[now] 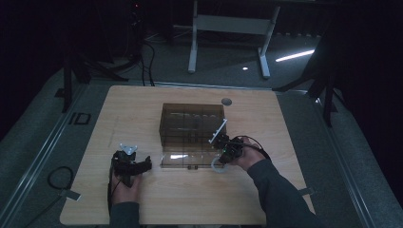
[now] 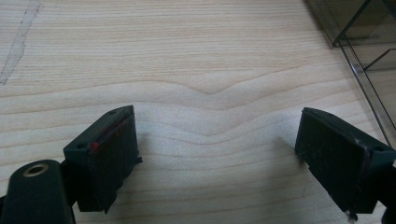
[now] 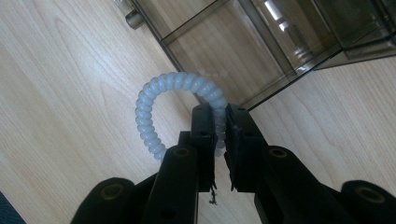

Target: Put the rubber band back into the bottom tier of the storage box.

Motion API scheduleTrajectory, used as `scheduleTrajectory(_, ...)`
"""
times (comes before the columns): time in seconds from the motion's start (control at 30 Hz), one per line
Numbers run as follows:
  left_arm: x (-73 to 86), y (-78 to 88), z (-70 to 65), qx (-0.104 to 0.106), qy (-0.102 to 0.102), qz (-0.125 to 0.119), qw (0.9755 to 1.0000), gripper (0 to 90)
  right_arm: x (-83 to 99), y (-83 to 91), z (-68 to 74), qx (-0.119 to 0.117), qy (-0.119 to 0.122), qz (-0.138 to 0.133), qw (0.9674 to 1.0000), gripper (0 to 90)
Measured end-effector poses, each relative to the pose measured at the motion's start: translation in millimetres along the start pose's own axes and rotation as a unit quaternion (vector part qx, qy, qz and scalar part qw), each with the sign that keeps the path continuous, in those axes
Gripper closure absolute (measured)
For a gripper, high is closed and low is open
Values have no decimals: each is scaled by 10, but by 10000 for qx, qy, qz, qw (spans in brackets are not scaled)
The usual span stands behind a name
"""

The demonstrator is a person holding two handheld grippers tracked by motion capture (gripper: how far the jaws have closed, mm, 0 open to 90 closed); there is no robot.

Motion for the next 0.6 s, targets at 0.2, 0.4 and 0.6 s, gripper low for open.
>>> scheduleTrajectory(0.2,0,0,0,1,0,-1,10000,130,-37,6,-9,18,-12,-14,10000,820)
scheduleTrajectory(0.4,0,0,0,0,0,1,10000,130,-59,9,-21,31,-24,-33,10000,820)
scheduleTrajectory(0.6,0,0,0,1,-1,-1,10000,130,-85,15,-27,36,-43,-50,10000,820)
Point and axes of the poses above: each handheld gripper's, and its own axes: y roughly backward along the jaws, x roughly out of its underside, z roughly to its left, the point moved 6 cm from there along -y, roughly forward along the jaws, and after that the axes turned 1 degree about x, right-handed, at the moved point
